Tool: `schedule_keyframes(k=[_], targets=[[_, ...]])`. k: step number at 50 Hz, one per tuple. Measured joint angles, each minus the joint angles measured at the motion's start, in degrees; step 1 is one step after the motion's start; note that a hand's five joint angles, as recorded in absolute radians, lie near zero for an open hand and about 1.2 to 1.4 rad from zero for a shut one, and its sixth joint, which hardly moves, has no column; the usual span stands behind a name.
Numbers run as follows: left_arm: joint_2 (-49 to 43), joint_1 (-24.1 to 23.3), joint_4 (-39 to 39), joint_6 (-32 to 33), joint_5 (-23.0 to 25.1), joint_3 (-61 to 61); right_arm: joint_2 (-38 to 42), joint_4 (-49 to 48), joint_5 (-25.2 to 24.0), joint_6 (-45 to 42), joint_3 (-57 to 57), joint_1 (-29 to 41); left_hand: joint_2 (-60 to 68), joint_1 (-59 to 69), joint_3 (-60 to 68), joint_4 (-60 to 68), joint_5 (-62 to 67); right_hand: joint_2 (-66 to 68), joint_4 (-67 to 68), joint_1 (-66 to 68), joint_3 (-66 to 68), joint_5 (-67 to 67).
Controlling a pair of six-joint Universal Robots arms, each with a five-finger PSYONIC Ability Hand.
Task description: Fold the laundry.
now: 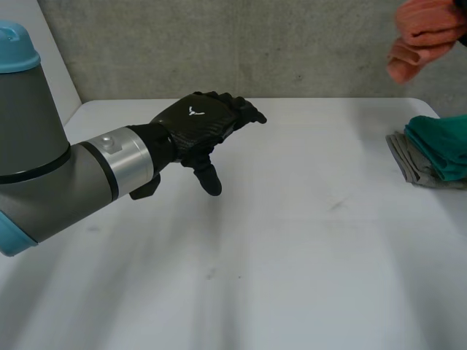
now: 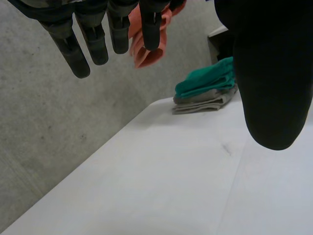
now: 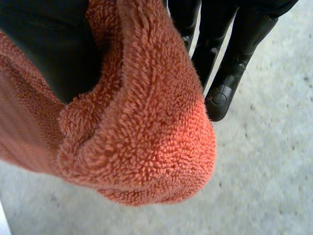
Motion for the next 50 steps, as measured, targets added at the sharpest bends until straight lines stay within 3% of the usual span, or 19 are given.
schedule_keyframes(k=[6,15,29,33,35,36,38,43,46,50], targets=[[0.01,-1.73,1.95,-1.85,0.22,-0.03,5.90,1.48,-5.13,0.55,-2.51,-5.04,0.00,0.00,0.00,-0.01,0.00,0.00,0.01,-0.05,0.26,0.00],[-0.06,-2.71,3.56,-3.06,2.51,-0.17,12.40,2.33,-9.10,-0.06,1.43,-12.03,0.00,0.00,0.00,0.00,0.00,0.00,0.01,-0.05,0.26,0.00],[-0.25,-2.38,3.53,-3.14,3.06,-0.05,13.48,2.43,-12.57,-1.32,8.60,-16.08,0.00,0.00,0.00,0.00,0.00,0.00,0.01,-0.05,0.26,2.22],[-0.25,-2.30,3.51,-3.16,2.99,-0.16,12.66,3.88,-12.57,-2.10,9.97,-16.49,0.00,0.00,0.00,0.00,0.00,-12.11,-14.08,-4.74,-10.24,-5.36],[-0.25,-2.23,3.50,-3.16,2.98,-0.21,11.81,5.35,-12.39,-2.84,10.47,-16.65,0.00,0.00,0.00,0.00,0.00,-37.58,-39.49,-28.93,-35.78,-30.01],[-0.25,-2.20,3.48,-3.16,2.98,-0.23,11.35,6.09,-12.30,-3.20,10.60,-16.72,0.00,0.00,0.00,0.00,0.00,-41.76,-42.67,-31.24,-38.85,-32.79],[-0.26,-2.09,3.47,-3.17,2.98,-0.28,9.08,9.87,-11.79,-5.01,10.97,-17.01,0.00,0.00,0.00,0.00,0.00,-51.28,-53.71,-37.90,-49.55,-42.33],[-0.19,-1.98,3.43,-3.16,2.94,-0.30,4.01,17.92,-8.70,-9.70,10.67,-17.26,0.00,0.00,0.00,0.00,0.00,-52.92,-55.02,-38.58,-51.46,-44.97],[-0.10,-1.99,3.41,-3.16,2.89,-0.31,0.79,21.84,-4.26,-13.26,10.03,-17.19,0.00,0.00,0.00,0.00,0.00,-52.92,-55.02,-38.58,-51.46,-45.10],[0.12,-2.00,3.35,-3.16,2.80,-0.33,-4.47,25.90,7.18,-20.06,8.80,-16.94,0.00,0.00,0.00,0.00,0.00,-52.92,-55.02,-38.58,-51.46,-45.10]])
